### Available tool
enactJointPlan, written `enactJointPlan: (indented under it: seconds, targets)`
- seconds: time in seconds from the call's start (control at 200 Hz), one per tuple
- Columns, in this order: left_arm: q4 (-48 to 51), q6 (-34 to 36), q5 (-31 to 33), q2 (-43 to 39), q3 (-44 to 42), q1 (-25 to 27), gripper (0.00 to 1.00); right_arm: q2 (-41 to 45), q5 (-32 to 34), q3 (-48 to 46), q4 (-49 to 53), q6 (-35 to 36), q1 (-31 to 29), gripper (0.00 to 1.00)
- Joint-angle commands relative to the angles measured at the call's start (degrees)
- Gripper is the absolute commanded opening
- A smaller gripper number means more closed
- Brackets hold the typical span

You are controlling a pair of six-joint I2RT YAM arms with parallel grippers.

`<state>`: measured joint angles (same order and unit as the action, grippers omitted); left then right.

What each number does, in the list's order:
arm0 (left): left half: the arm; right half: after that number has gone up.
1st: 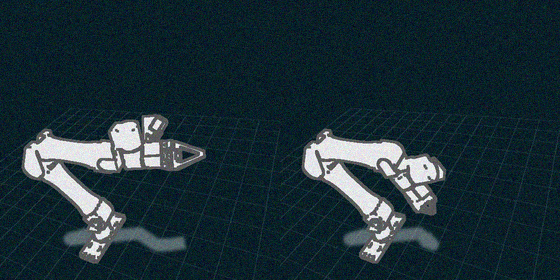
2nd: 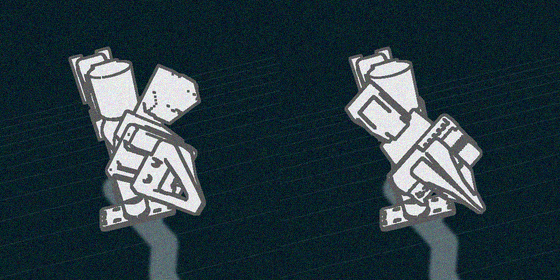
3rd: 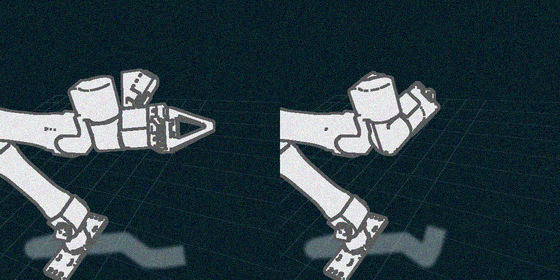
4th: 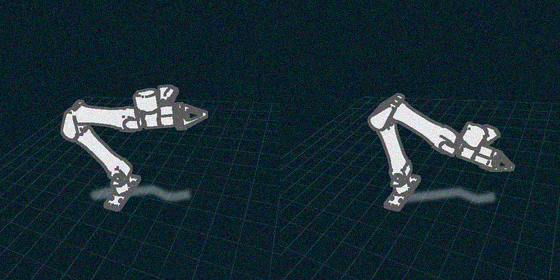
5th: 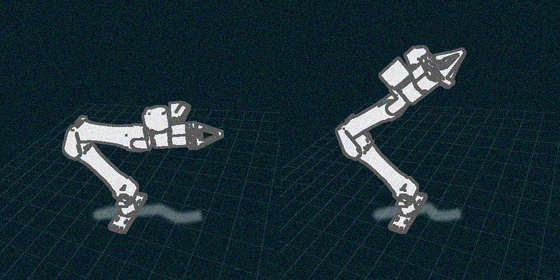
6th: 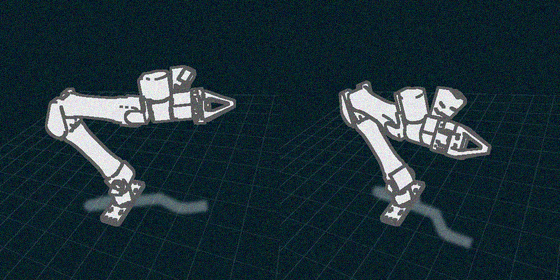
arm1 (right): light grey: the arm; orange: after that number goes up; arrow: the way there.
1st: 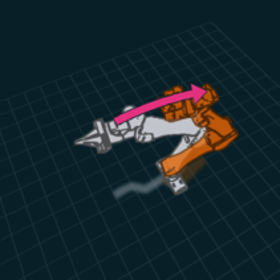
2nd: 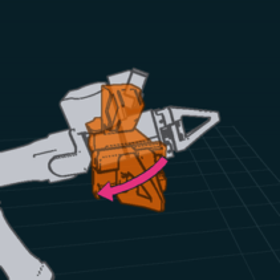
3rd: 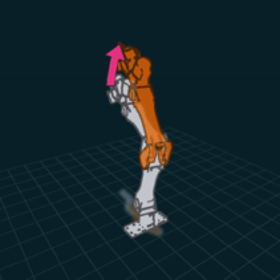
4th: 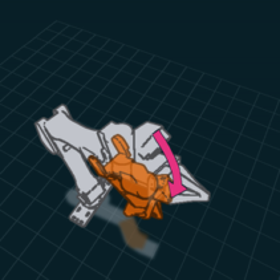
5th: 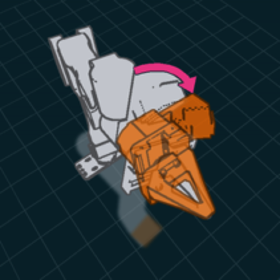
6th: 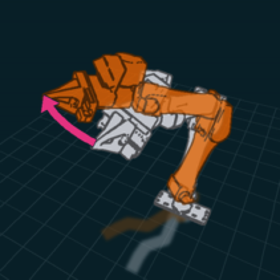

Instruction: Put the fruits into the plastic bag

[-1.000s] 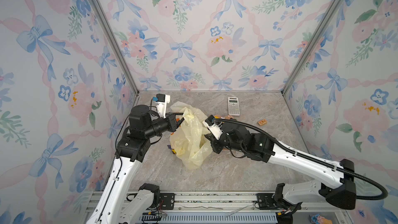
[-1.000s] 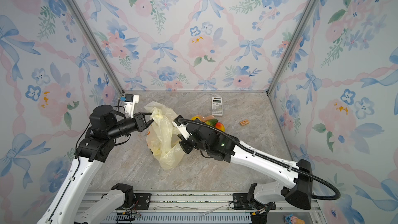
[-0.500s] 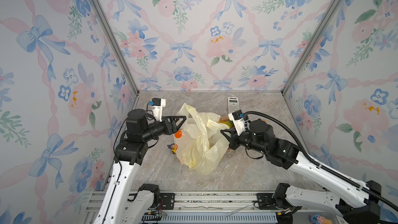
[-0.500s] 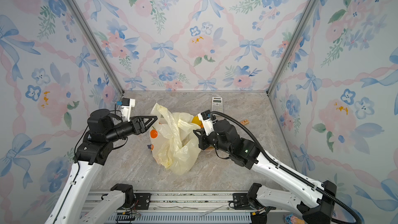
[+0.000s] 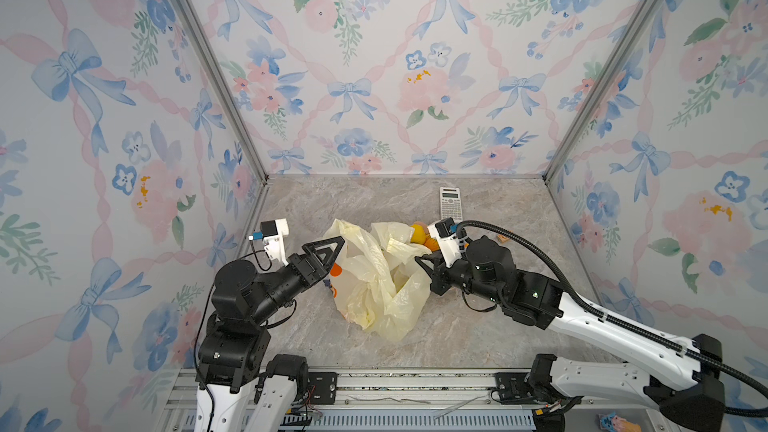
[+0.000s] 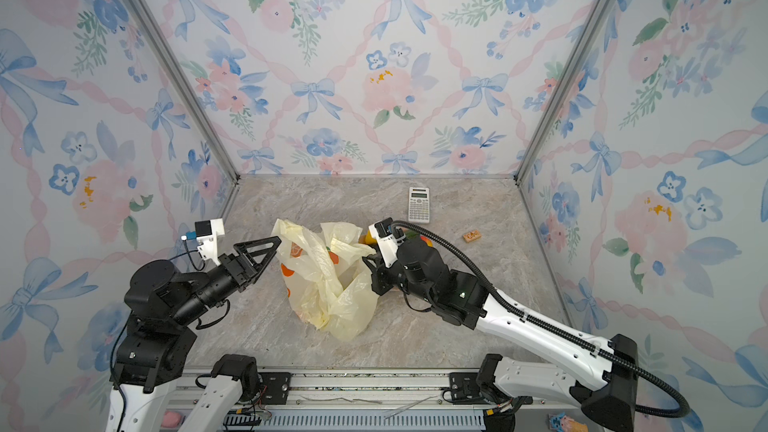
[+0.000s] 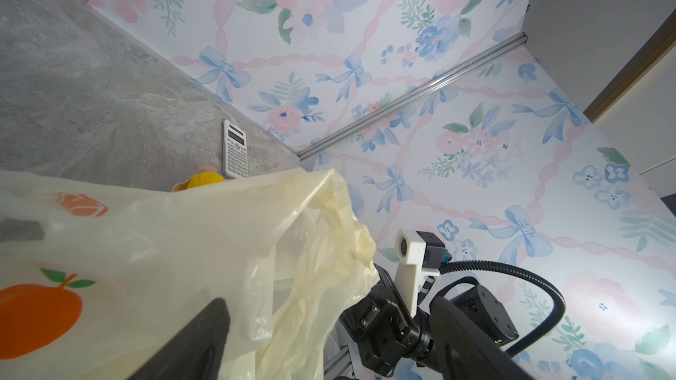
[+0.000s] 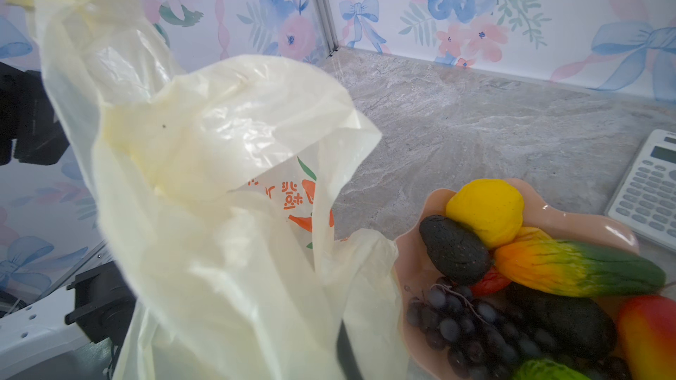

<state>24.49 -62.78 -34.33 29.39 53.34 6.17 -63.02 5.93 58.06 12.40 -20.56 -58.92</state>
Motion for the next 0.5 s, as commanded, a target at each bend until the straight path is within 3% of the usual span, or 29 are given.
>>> enactJointPlan:
  seconds: [0.0, 0.165, 0.275, 0.495]
  targets:
    - [1.2, -5.3, -0.8, 1.4, 2.5, -0.1, 0.91, -0.3, 1.9, 1.3, -2.1, -0.4, -1.9, 0.00]
    - [1.9, -9.2, -2.4, 1.7, 5.4, 0.0, 0.98, 0.2, 2.7, 1.0, -2.2, -0.2, -2.7, 0.00]
    - [2.4, -11.3, -3.5, 0.9, 6.9, 0.0, 0.98, 0.3, 2.7, 0.7, -2.3, -0.3, -2.8, 0.00]
    - [5.0, -8.0, -2.9, 2.3, 4.2, 0.0, 0.98, 0.4, 3.3, 0.8, -2.8, -0.1, -4.2, 0.00]
